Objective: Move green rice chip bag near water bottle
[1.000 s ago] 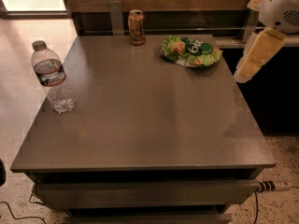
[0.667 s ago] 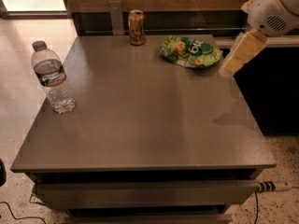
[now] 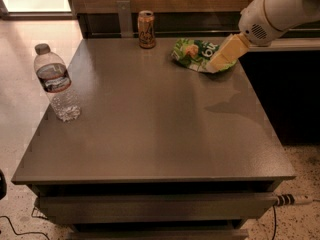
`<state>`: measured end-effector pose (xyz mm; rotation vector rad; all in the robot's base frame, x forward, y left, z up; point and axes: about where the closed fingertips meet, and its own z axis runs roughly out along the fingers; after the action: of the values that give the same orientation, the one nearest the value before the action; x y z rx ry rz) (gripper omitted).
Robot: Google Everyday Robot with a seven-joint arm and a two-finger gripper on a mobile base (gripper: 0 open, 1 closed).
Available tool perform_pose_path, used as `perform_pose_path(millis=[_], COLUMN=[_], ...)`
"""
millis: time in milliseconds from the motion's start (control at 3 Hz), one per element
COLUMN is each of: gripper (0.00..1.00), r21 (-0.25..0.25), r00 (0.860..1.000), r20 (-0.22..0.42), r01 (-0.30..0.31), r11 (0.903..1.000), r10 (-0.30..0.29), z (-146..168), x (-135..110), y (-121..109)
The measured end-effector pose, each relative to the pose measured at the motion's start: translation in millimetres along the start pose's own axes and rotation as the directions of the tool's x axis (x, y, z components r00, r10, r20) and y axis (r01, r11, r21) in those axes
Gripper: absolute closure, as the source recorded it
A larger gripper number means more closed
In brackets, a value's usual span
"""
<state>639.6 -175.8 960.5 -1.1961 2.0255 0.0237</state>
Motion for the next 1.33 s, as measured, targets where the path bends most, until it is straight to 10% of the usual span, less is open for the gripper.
perform_pose_path(millis=[1333], gripper=[0.0], r21=[-0.11], r00=[0.997], r20=[-0.036], r01=[-0.073], r11=[0.9913], r10=[0.07], z=[115.0], x=[17.5], y=[-50.9])
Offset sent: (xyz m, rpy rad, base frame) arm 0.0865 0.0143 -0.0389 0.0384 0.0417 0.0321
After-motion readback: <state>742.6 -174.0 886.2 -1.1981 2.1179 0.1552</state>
